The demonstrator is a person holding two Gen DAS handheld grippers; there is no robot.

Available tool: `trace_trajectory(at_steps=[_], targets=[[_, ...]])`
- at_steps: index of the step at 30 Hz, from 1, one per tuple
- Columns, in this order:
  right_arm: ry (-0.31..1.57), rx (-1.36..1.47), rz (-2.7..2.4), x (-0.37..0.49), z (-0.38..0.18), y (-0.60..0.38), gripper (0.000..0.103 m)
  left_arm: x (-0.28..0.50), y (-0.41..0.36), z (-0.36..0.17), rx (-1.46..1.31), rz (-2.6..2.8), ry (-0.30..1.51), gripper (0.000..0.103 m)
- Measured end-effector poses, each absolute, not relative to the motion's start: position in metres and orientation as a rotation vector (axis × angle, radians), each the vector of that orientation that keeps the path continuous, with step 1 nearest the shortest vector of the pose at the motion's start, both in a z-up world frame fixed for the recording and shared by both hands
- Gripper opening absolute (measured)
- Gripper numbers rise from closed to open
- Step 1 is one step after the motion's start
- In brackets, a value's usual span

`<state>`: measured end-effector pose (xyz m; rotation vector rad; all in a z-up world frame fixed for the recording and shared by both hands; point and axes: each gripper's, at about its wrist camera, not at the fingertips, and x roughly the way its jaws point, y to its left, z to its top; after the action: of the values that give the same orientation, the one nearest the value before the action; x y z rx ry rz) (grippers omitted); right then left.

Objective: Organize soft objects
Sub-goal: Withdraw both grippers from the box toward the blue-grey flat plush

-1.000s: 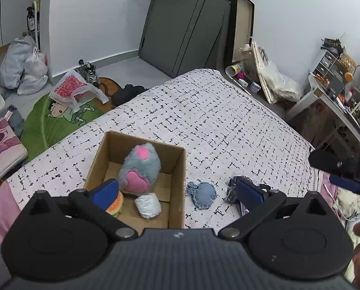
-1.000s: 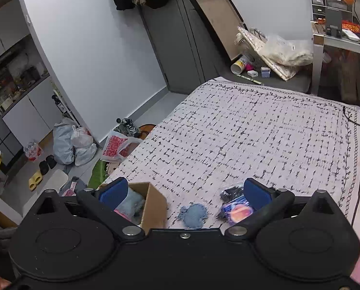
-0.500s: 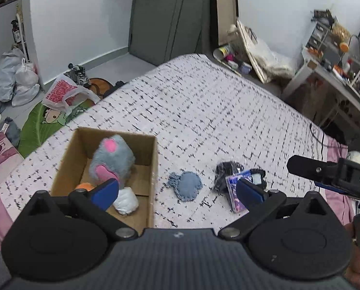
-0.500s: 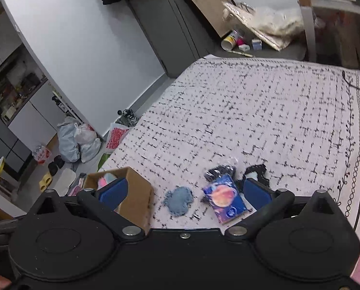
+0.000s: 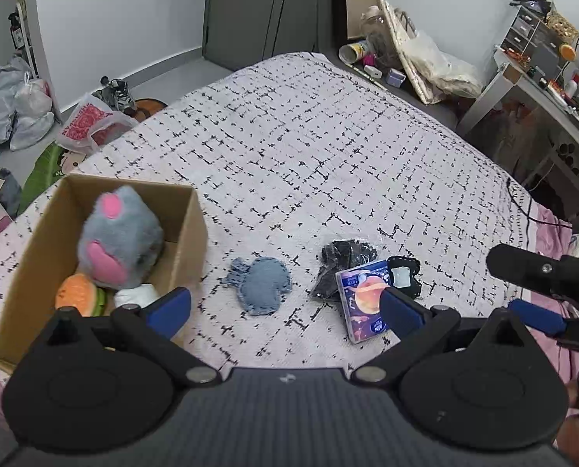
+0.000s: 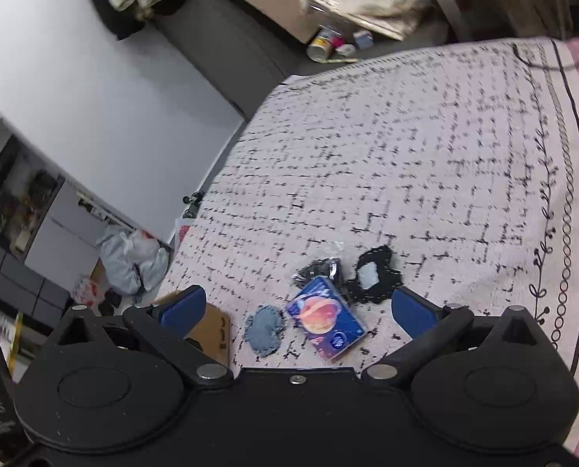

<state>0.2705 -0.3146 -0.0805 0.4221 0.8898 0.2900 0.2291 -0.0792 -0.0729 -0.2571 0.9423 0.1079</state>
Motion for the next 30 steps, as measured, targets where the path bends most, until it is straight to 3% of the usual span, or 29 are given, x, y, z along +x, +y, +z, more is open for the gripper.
trace_trajectory(at_steps=[12, 23, 30], targets=[[0.943, 0.389, 0.255, 0.297, -0.112, -0.322, 0.102, 0.265, -0.091, -0.125, -0.252, 0.194, 0.988, 0.099], [1.009, 0.351, 0.294, 0.32, -0.136, -0.311, 0.1, 0.289, -0.093, -0.16, -0.278, 0.306, 0.989, 0.078], [1.028, 0.36, 0.288, 0.329, -0.145, -0.315, 0.1, 0.296, -0.1, -0.181, -0.286, 0.408, 0.987, 0.077]])
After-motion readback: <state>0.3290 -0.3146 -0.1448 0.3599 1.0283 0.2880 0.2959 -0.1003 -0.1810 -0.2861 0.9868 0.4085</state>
